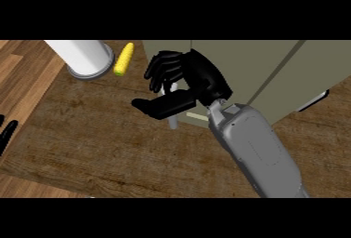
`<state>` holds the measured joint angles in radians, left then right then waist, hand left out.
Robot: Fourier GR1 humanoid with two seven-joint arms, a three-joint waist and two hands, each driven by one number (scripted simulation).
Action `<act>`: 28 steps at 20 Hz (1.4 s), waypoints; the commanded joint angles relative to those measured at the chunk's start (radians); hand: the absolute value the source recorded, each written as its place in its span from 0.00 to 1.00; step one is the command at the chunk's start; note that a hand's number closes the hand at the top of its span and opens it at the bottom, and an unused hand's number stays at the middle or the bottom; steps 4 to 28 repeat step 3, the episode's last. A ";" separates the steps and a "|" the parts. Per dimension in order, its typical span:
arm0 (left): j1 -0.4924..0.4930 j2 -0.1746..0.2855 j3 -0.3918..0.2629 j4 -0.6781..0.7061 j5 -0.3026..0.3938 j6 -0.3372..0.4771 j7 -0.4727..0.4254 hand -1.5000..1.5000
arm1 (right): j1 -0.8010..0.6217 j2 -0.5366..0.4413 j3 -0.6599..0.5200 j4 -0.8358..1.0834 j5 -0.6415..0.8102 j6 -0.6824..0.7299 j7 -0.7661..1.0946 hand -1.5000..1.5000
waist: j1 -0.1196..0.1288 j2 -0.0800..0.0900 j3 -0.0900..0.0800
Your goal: Pick up the bottled water, place it into the cabinet and close the cabinet
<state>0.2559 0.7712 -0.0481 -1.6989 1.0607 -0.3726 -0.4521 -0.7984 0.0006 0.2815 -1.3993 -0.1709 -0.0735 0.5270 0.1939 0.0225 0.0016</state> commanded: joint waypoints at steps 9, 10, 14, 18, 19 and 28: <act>0.014 -0.019 -0.003 0.010 -0.010 -0.002 -0.011 0.00 | -0.206 -0.001 -0.115 0.191 -0.024 -0.137 -0.047 0.00 | -0.015 0.017 -0.005; 0.014 -0.019 -0.003 0.010 -0.010 -0.002 -0.011 0.00 | -0.206 -0.001 -0.115 0.191 -0.024 -0.137 -0.047 0.00 | -0.015 0.017 -0.005; 0.014 -0.019 -0.003 0.010 -0.010 -0.002 -0.011 0.00 | -0.206 -0.001 -0.115 0.191 -0.024 -0.137 -0.047 0.00 | -0.015 0.017 -0.005; 0.014 -0.019 -0.003 0.010 -0.010 -0.002 -0.011 0.00 | -0.206 -0.001 -0.115 0.191 -0.024 -0.137 -0.047 0.00 | -0.015 0.017 -0.005; 0.014 -0.019 -0.003 0.010 -0.010 -0.002 -0.011 0.00 | -0.206 -0.001 -0.115 0.191 -0.024 -0.137 -0.047 0.00 | -0.015 0.017 -0.005; 0.014 -0.019 -0.003 0.010 -0.010 -0.002 -0.011 0.00 | -0.206 -0.001 -0.115 0.191 -0.024 -0.137 -0.047 0.00 | -0.015 0.017 -0.005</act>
